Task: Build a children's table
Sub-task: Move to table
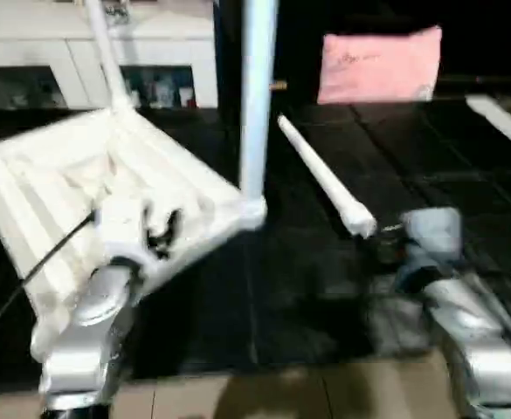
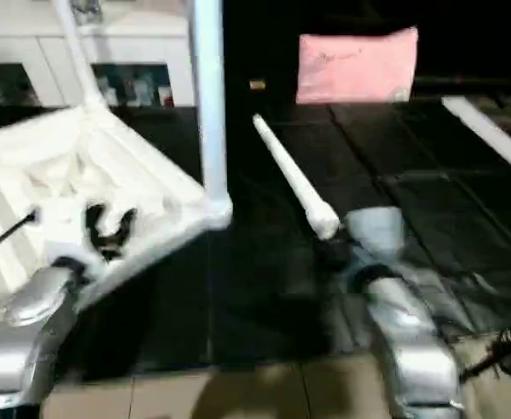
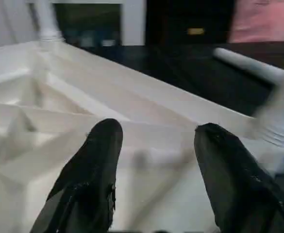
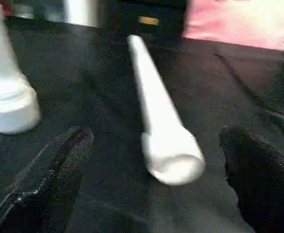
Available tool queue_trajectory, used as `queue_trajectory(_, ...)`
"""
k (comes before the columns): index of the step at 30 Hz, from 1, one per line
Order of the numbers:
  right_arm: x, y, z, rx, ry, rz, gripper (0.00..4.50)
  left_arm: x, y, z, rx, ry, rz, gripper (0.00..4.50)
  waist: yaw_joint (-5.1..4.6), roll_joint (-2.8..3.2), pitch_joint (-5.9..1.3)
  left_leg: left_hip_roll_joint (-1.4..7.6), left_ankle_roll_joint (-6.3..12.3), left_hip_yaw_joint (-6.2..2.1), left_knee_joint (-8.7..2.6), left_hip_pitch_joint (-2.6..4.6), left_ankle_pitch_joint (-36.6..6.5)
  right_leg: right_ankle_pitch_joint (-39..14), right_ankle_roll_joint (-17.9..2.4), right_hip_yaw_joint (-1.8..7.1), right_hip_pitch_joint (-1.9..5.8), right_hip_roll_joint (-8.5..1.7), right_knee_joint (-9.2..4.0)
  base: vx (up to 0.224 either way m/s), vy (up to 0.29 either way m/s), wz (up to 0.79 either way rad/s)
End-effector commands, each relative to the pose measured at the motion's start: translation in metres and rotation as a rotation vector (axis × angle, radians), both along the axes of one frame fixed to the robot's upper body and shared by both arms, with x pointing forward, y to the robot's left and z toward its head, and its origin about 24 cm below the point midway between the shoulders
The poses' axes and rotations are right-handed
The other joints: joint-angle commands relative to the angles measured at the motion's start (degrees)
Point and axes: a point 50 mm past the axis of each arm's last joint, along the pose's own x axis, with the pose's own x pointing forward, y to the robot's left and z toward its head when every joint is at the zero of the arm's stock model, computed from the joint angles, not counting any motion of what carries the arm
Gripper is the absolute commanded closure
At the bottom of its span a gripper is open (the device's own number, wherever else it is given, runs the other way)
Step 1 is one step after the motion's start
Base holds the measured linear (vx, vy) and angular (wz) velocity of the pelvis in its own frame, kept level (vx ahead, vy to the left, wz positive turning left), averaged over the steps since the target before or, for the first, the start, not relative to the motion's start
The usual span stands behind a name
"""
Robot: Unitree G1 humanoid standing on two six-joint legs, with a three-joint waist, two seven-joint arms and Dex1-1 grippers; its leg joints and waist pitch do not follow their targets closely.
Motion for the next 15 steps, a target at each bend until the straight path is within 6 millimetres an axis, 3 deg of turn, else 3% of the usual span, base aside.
queue_trajectory(1, 0.0002, -0.0091, 0.0025, -0.01, 0.002, -0.012, 0.0, 0.0028, -0.007, 0.0017, -0.012, -0.012, -0.015, 1.77, -2.02, 1.0, -3.27, 10.94, 18.74, -8.37, -7.04, 7.78, -7.5, -0.5, 3.2, 1.8, -6.71, -3.59, 2.41, 0.139, 0.012, 0.11)
queue_trajectory(2, 0.0013, -0.0067, 0.0034, -0.045, 0.007, 0.04, 0.0, 0.0031, -0.0065, 0.0017, -0.014, -0.014, -0.002, 1.77, -2.36, -0.1, -3.13, 9.2, 23.73, -6.65, -6.48, 7.32, -0.2, 1.9, 5.6, 2.26, -7.83, -3.85, 2.14, 0.139, 0.012, 0.11)
queue_trajectory(3, 0.0018, -0.0036, 0.0043, -0.076, 0.013, 0.089, 0.0, 0.0029, -0.0054, 0.0018, -0.018, -0.016, 0.012, 1.77, -2.5, -0.85, -3.68, 6.56, 25.17, -4.64, -4.9, 6.97, 7.5, 6.7, 5.8, 3.05, -8.3, -4.44, -0.48, 0.119, -0.038, 0.07)
queue_trajectory(4, 0.0021, -0.0023, 0.005, -0.089, 0.015, 0.11, 0.0, 0.0029, -0.005, 0.0019, -0.019, -0.016, 0.019, 1.77, -1.99, -3.69, -3.68, 1.02, 20.95, -0.31, -2.37, 1.84, 8.4, 15.6, 5.2, 5.56, -4.33, -6.17, -6.12, 0.093, -0.088, 0.06)
queue_trajectory(5, 0.003, -0.0015, 0.0064, -0.085, 0.017, 0.119, 0.0, 0.0026, -0.0046, 0.0019, -0.024, -0.018, 0.024, 1.77, -0.36, -5.53, -4.88, -2.85, 16.77, 0.65, 2.11, -4.06, 6.4, 24.1, 0.7, 10.62, 2.5, -10.38, -6.75, 0.093, -0.088, 0.06)
queue_trajectory(6, 0.0039, -0.0012, 0.0076, -0.087, 0.013, 0.124, 0.0, 0.0023, -0.0044, 0.0019, -0.025, -0.018, 0.025, 1.77, 0.96, -5.35, -4.44, -0.87, 15.18, -1.37, 2.24, -6.91, 7.4, 35.3, 1.8, 7.73, 4.43, -15.36, -5.48, 0.096, -0.116, 0.06)
queue_trajectory(7, 0.005, -0.0012, 0.0092, -0.085, 0.009, 0.125, 0.0, 0.0017, -0.0042, 0.0018, -0.025, -0.019, 0.025, 1.77, 0.16, -4.82, -4.94, -1.09, 7.99, -1.45, 0.78, -6.27, 14.4, 55.2, 6.9, 2.08, 2.79, -13.14, -4.04, 0.033, -0.111, 0.27)
queue_trajectory(8, 0.0064, -0.0017, 0.0106, -0.081, 0.004, 0.122, 0.0, 0.0013, -0.004, 0.0018, -0.025, -0.019, 0.026, 1.77, 0.2, -3.24, -4.63, -1.19, 4.81, -1.99, -1.21, -5.63, 17.5, 59.8, 7.9, -0.8, 1.98, -10.9, -4.34, 0.033, -0.111, 0.27)
queue_trajectory(9, 0.008, -0.0029, 0.0111, -0.072, 0.004, 0.114, 0.0, 0.0012, -0.0039, 0.0019, -0.025, -0.018, 0.027, 1.77, -0.05, -2.59, -4.59, -1.09, 4.7, -2.51, -1.71, -6.33, 18.2, 58.5, 7.7, -1.79, 2.68, -9.73, -3.78, -0.029, -0.089, 0.5)
queue_trajectory(10, 0.008, -0.0029, 0.0111, -0.072, 0.004, 0.114, 0.0, 0.0012, -0.0039, 0.0019, -0.025, -0.018, 0.027, 1.77, 0.06, -1.53, -4.47, -0.54, 4.56, -4.0, -2.44, -5.27, 17.0, 49.1, 6.5, -2.71, 2.73, -8.41, -4.77, -0.021, -0.064, 0.63)
queue_trajectory(11, 0.008, -0.0029, 0.0111, -0.072, 0.004, 0.114, 0.0, 0.0012, -0.0039, 0.0019, -0.025, -0.018, 0.027, 1.77, -0.02, -1.37, -4.25, -0.06, 5.48, -4.62, -2.79, -4.69, 15.6, 42.1, 5.0, -2.97, 2.46, -8.25, -5.39, -0.021, -0.064, 0.63)
queue_trajectory(12, 0.008, -0.0029, 0.0111, -0.072, 0.004, 0.114, 0.0, 0.0012, -0.0039, 0.0019, -0.025, -0.018, 0.027, 1.77, -0.19, -0.71, -3.66, 0.64, 7.64, -6.27, -3.72, -4.31, 12.7, 25.4, 0.8, -3.72, 2.22, -7.27, -5.84, -0.038, -0.032, 0.59)
queue_trajectory(13, 0.008, -0.0029, 0.0111, -0.072, 0.004, 0.114, 0.0, 0.0012, -0.0039, 0.0019, -0.025, -0.018, 0.027, 1.77, -0.09, -0.56, -3.24, 0.52, 8.33, -7.2, -4.34, -4.94, 10.7, 16.7, -0.7, -3.92, 2.58, -6.88, -5.98, -0.041, 0.001, 0.43)
queue_trajectory(14, 0.0086, -0.0043, 0.0112, -0.07, 0.007, 0.112, 0.0, 0.0013, -0.004, 0.0021, -0.024, -0.02, 0.03, 1.77, -0.51, 0.28, -2.81, 3.89, 6.33, -6.51, -4.37, -1.36, 1.2, 1.8, -2.6, -1.96, 0.09, -5.68, -6.6, -0.041, 0.001, 0.43)
queue_trajectory(15, 0.0088, -0.0046, 0.011, -0.075, 0.009, 0.117, 0.0, 0.0014, -0.0041, 0.003, -0.022, -0.022, 0.033, 1.77, 0.18, -0.55, -1.75, 5.35, 3.74, -6.42, -4.73, -1.66, -7.4, -2.0, -6.3, 0.01, -0.02, -7.62, -7.21, -0.052, 0.012, 0.29)
